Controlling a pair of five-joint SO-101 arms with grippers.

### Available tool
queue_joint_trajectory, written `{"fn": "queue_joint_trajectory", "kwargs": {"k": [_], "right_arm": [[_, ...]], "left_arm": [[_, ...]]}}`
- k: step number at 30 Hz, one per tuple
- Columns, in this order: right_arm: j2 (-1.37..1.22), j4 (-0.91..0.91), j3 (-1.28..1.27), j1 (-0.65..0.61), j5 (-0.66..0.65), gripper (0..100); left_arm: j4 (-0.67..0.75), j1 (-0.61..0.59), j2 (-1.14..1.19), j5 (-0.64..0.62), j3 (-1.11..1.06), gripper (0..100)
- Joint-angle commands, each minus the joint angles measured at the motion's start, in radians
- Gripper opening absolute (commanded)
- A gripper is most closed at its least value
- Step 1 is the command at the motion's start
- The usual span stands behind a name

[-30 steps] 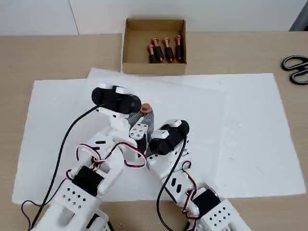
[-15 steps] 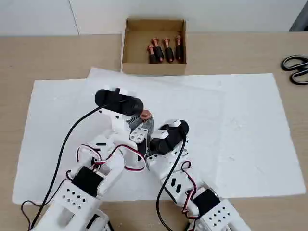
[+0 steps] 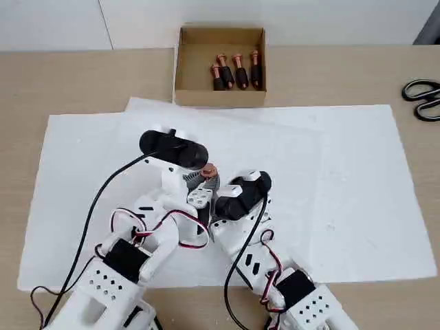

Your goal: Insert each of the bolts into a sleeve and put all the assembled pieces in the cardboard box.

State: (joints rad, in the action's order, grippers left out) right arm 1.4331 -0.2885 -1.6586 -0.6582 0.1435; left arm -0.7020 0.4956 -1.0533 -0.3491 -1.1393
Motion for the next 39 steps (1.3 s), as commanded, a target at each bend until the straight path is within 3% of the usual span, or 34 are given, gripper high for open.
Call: {"fn": "queue_joint_trajectory", "kwargs": {"k": [1,12,18,28,35,39], "right_arm": [[0.016,0.027,0.034,0.025,0.008,0.5],[0.016,0.027,0.034,0.025,0.008,0.5],[0.016,0.027,0.034,0.025,0.008,0.5],[0.016,0.027,0.034,0.025,0.008,0.5],[0.016,0.027,0.034,0.025,0.008,0.5],[0.016,0.027,0.031,0.03,0.006,0.5]], "left_arm": [[-0.008,0.025,-0.009,0.041,-0.01,1],[-0.017,0.028,-0.011,0.074,-0.024,1],[-0.141,0.031,-0.015,0.071,0.002,14],[-0.153,0.021,-0.017,0.072,0.068,15],[-0.273,-0.107,-0.017,0.072,0.196,15],[-0.298,-0.247,-0.017,0.075,0.237,15]]}}
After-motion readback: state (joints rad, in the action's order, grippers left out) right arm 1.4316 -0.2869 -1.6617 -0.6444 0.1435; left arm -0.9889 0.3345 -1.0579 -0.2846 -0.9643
